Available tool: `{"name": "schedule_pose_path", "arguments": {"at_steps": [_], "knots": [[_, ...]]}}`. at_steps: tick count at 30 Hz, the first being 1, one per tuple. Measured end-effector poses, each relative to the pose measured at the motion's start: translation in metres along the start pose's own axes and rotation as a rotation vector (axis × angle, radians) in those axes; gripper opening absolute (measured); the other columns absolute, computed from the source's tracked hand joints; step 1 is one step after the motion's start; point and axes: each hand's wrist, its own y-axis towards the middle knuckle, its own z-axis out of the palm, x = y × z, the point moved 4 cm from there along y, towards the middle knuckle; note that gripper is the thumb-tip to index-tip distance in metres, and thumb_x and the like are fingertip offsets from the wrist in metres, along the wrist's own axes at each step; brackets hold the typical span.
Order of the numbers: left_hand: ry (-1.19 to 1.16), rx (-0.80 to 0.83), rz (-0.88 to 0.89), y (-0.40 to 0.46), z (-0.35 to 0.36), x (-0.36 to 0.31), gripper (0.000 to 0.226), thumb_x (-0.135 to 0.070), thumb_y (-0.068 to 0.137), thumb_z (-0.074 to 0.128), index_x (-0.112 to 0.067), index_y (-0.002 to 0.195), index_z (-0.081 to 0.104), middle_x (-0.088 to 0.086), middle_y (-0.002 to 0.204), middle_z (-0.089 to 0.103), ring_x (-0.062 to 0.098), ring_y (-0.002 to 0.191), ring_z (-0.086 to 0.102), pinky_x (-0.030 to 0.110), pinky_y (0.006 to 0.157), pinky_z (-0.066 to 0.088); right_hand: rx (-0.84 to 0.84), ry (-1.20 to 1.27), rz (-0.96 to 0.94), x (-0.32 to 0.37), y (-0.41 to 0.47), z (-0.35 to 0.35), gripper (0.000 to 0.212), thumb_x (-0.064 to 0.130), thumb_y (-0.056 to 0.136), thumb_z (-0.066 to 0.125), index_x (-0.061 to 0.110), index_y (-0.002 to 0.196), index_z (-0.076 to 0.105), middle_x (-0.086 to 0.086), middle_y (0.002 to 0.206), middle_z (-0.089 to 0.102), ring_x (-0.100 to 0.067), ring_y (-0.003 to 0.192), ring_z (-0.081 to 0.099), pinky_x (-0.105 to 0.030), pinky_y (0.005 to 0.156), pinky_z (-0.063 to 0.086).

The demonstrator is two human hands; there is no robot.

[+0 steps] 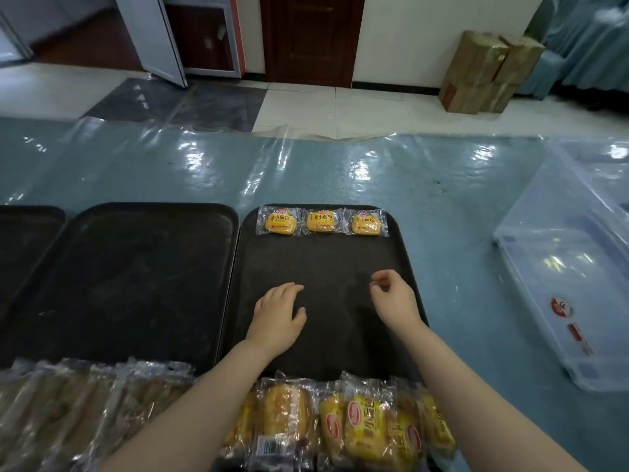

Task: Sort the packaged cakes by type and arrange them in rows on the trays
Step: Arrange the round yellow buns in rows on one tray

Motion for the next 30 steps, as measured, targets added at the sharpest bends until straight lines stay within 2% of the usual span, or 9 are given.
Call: {"name": "schedule_pose_path", "arguments": {"at_steps": [5,7,10,15,20,23,25,28,30], "knots": [[-0.212,-0.048,-0.040,-0.039,-0.008,-0.013,0.034,-0.025,0.099,0.053,-0.028,0.132,0.054,-0.012,0.132,0.056,0.009,0.126,0.049,0.037,0.109,0.042,0.105,0.001,0.007,-0.014,-0.052,-0.005,0.011,0.018,0.096,0.058,0.028,0.098,0.061,0.006,0.101,0.068,-0.010,0.095,0.063,-0.024,0.077,0.049],[-0.282,-0.021,-0.048,-0.053,-0.007,-0.014,0.026,-0.025,0.098,0.054,-0.031,0.123,0.059,-0.016,0.122,0.061,0.004,0.116,0.056,0.032,0.101,0.049,0.163,-0.041,-0.004,-0.016,-0.072,-0.009,0.011,0.020,0.097,0.057,0.030,0.097,0.062,0.008,0.096,0.069,-0.010,0.091,0.065,-0.024,0.075,0.051],[-0.319,0.055,-0.051,-0.070,-0.007,-0.018,0.021,-0.024,0.098,0.054,-0.034,0.115,0.060,-0.019,0.112,0.063,0.000,0.108,0.058,0.027,0.095,0.049,0.233,-0.103,-0.026,-0.018,-0.097,-0.013,0.009,0.028,0.098,0.057,0.031,0.099,0.065,0.010,0.092,0.070,-0.008,0.085,0.067,-0.021,0.071,0.053],[-0.420,0.142,-0.038,-0.101,-0.008,-0.028,0.024,-0.024,0.099,0.054,-0.038,0.118,0.055,-0.023,0.115,0.060,-0.005,0.112,0.054,0.022,0.098,0.045,0.268,-0.141,-0.015,-0.021,-0.128,-0.022,0.013,0.036,0.098,0.057,0.030,0.102,0.067,0.012,0.091,0.069,-0.002,0.082,0.064,-0.015,0.064,0.045],[-0.301,0.118,0.034,-0.128,-0.003,-0.032,0.032,-0.026,0.098,0.054,-0.035,0.129,0.054,-0.019,0.127,0.051,-0.004,0.114,0.049,0.014,0.095,0.038,0.270,-0.265,-0.037,-0.021,-0.145,-0.026,0.013,0.040,0.098,0.056,0.033,0.106,0.063,0.018,0.094,0.064,0.003,0.085,0.059,-0.013,0.064,0.042],[-0.263,0.114,0.033,-0.143,0.004,-0.035,0.043,-0.031,0.099,0.053,-0.035,0.141,0.046,-0.017,0.138,0.043,-0.001,0.124,0.043,0.025,0.108,0.038,0.251,-0.274,-0.039,-0.020,-0.152,-0.025,0.014,0.038,0.097,0.057,0.031,0.108,0.065,0.015,0.093,0.067,-0.001,0.082,0.062,-0.016,0.065,0.046],[-0.220,0.097,0.056,-0.152,0.008,-0.039,0.046,-0.032,0.099,0.053,-0.034,0.144,0.042,-0.017,0.141,0.041,0.002,0.134,0.034,0.032,0.116,0.032,0.251,-0.265,-0.038,-0.018,-0.156,-0.024,0.012,0.033,0.097,0.058,0.030,0.106,0.065,0.011,0.090,0.068,-0.005,0.079,0.065,-0.018,0.064,0.051],[-0.190,0.082,0.098,-0.160,0.012,-0.042,0.045,-0.033,0.099,0.051,-0.034,0.143,0.042,-0.019,0.142,0.041,0.003,0.137,0.031,0.033,0.118,0.028,0.246,-0.278,-0.054,-0.016,-0.160,-0.021,0.006,0.028,0.097,0.058,0.029,0.100,0.064,0.009,0.088,0.068,-0.008,0.077,0.066,-0.020,0.065,0.054],[-0.149,0.088,0.113,-0.164,0.014,-0.044,0.045,-0.035,0.099,0.050,-0.034,0.143,0.041,-0.019,0.143,0.040,0.004,0.138,0.028,0.031,0.119,0.023,0.237,-0.288,-0.067,-0.015,-0.161,-0.020,0.005,0.026,0.097,0.058,0.029,0.097,0.063,0.008,0.087,0.067,-0.008,0.077,0.065,-0.018,0.063,0.051]]}}
